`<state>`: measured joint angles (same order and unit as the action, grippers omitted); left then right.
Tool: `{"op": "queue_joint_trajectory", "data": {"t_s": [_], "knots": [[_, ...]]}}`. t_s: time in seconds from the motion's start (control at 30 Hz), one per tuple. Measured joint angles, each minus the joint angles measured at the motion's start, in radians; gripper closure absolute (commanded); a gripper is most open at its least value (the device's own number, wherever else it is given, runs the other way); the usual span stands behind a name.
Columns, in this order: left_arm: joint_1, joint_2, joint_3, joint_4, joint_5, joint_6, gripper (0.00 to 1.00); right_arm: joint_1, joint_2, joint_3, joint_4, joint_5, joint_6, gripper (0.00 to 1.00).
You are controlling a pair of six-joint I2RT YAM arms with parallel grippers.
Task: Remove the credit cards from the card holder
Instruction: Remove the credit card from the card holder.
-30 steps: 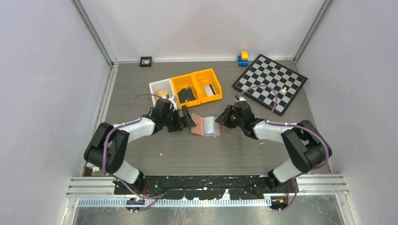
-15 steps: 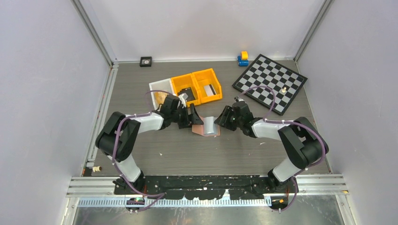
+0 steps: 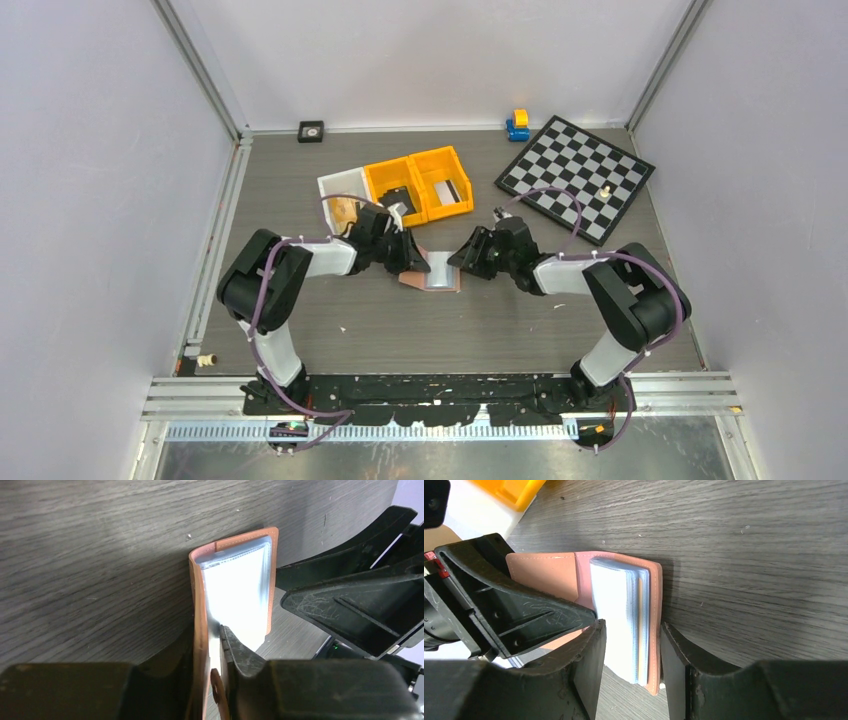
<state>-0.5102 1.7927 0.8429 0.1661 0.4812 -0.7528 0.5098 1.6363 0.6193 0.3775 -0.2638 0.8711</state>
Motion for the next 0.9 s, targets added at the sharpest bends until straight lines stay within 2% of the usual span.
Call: {"op": "queue_joint_trajectory", "data": {"t_s": [0.07, 0.2, 0.27, 0.57, 0.87, 0.9], "knots": [[0.000, 0.000, -0.002, -0.001, -0.004, 0.001, 0.89, -0.003, 0.000, -0.012, 0.020, -0.009, 0.004, 0.45], [0.010, -0.002, -0.025, 0.032, 0.016, -0.013, 0.92, -0.002, -0.019, -0.025, 0.030, -0.018, 0.013, 0.27], [0.023, -0.011, -0.055, 0.071, 0.040, -0.034, 0.92, -0.004, -0.048, -0.031, 0.030, -0.018, 0.017, 0.24], [0.122, -0.162, -0.186, 0.235, 0.162, -0.161, 0.92, -0.046, -0.170, -0.079, 0.061, -0.021, 0.026, 0.14], [0.180, -0.260, -0.238, 0.439, 0.266, -0.301, 0.93, -0.048, -0.170, -0.108, 0.194, -0.101, 0.060, 0.14], [0.185, -0.260, -0.248, 0.469, 0.276, -0.324, 0.93, -0.048, -0.170, -0.111, 0.206, -0.104, 0.063, 0.16]]}}
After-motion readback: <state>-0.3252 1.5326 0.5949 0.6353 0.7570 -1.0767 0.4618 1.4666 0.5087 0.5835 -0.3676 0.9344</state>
